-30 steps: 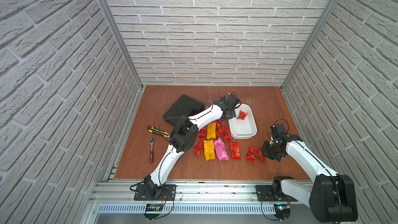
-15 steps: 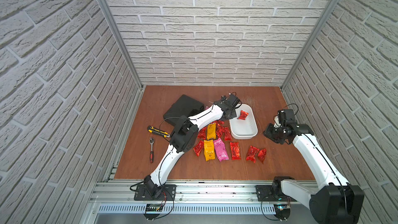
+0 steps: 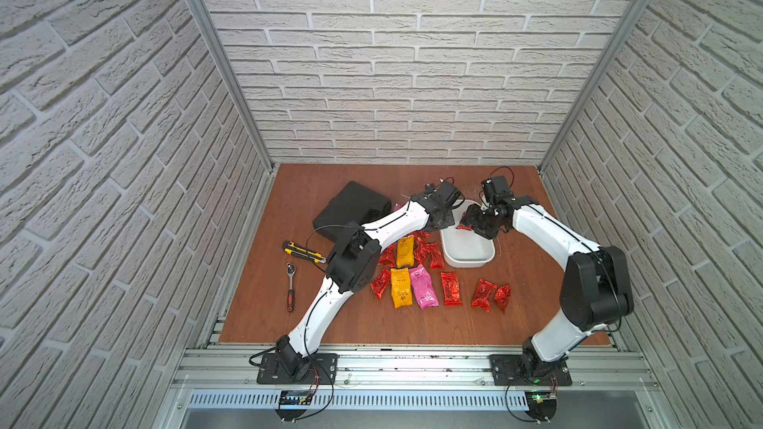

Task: Take the tea bags out of the storage box
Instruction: Pick up the tea bag from the storage box.

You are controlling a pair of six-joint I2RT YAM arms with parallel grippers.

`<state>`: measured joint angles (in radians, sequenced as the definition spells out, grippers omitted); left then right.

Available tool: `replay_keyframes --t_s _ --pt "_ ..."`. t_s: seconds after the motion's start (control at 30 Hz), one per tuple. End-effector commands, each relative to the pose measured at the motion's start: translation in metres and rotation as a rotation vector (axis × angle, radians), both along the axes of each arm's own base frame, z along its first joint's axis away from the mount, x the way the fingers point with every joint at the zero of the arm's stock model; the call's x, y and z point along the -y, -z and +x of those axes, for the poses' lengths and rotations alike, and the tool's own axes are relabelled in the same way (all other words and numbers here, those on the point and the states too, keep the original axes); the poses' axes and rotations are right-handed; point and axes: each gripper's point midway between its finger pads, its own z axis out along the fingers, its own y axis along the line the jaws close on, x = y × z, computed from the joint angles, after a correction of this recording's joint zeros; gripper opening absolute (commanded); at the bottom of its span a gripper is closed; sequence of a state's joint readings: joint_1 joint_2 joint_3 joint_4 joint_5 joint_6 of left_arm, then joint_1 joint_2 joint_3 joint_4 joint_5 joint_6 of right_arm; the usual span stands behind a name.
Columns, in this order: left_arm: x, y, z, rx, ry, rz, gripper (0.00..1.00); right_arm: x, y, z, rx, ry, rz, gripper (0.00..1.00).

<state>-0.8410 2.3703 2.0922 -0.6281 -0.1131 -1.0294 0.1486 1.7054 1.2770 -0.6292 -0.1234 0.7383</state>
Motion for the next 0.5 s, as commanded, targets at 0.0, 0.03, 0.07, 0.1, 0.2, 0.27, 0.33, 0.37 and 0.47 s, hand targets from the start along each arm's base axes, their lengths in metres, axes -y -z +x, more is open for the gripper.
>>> replay_keyframes --t_s 0.0,0.03,0.07,0.1,0.2,0.27,0.33,0.37,0.47 --pt "0.005 -0.008 0.000 0.024 -0.019 -0.026 0.00 0.005 0.002 0.024 0.025 0.062 -0.016 0.64" --pt "0.005 -0.008 0.001 0.022 -0.027 -0.031 0.00 0.006 0.009 0.027 0.012 0.071 -0.020 0.64" --pt "0.005 -0.008 0.001 0.020 -0.027 -0.031 0.00 0.006 0.013 0.029 0.004 0.079 -0.022 0.64" --pt "0.005 -0.008 0.000 0.020 -0.029 -0.032 0.00 0.006 0.017 0.031 -0.001 0.085 -0.023 0.64" --pt "0.006 -0.008 0.000 0.019 -0.032 -0.029 0.00 0.007 0.029 0.038 -0.016 0.097 -0.027 0.63" --pt "0.005 -0.008 0.000 0.018 -0.034 -0.022 0.00 0.010 0.037 0.040 -0.031 0.104 -0.042 0.63" --pt "0.004 -0.006 -0.001 0.013 -0.042 -0.018 0.00 0.012 0.044 0.042 -0.042 0.111 -0.050 0.61" --pt "0.004 -0.006 -0.001 0.013 -0.043 -0.017 0.00 0.012 0.046 0.044 -0.043 0.111 -0.055 0.59" --pt "0.006 -0.007 -0.001 0.018 -0.044 -0.019 0.00 0.015 0.053 0.045 -0.055 0.110 -0.064 0.56"
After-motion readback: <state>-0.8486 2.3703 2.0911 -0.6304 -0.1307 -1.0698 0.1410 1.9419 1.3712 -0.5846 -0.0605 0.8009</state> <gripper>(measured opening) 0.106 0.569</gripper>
